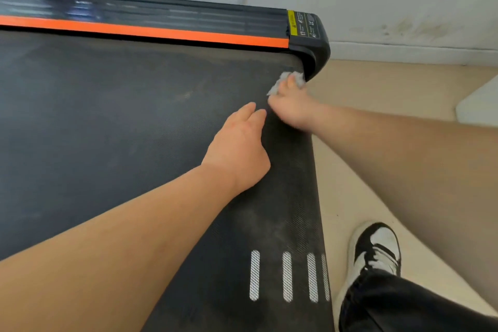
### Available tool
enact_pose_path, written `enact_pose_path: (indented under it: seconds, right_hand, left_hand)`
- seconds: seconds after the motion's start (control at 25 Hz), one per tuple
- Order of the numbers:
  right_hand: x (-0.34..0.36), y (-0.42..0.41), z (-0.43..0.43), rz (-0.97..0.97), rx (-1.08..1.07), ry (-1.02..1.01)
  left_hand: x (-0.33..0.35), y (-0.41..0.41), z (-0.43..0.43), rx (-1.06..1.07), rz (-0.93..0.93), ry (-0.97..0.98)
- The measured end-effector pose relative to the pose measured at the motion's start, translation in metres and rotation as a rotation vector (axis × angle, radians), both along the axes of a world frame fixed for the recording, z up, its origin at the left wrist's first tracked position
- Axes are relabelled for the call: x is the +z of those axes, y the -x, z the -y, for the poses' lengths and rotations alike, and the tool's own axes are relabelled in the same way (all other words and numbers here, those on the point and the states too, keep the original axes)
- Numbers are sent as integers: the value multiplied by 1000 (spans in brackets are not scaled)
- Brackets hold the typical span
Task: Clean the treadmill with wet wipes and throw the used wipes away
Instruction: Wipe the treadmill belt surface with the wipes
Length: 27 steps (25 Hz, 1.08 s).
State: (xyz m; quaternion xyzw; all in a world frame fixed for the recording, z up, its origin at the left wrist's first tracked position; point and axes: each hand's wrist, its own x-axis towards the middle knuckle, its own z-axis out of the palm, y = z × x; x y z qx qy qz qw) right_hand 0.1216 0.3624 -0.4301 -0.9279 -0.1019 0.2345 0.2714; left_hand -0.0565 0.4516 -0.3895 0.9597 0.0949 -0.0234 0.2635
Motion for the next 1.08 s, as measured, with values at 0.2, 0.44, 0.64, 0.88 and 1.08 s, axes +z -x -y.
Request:
enact_pose_path:
  seconds: [0.2,0.44,0.64,0.88,1.08]
  right_hand:
    - [10,-27,-12,131,-164,-7]
    - [26,142,57,89,-29,54]
    - [77,251,93,-239,-10,71]
    - [184,264,92,-319,-504,-474]
    - [175,247,86,-362,-645,-757]
  left_hand:
    - [-15,2,-21,-7,-46,8]
    - [39,45,-9,40,-150,-72]
    - [108,96,23,-15,-85,-83]
    - [152,148,53,-87,-34,92]
    - [144,129,54,25,1,317]
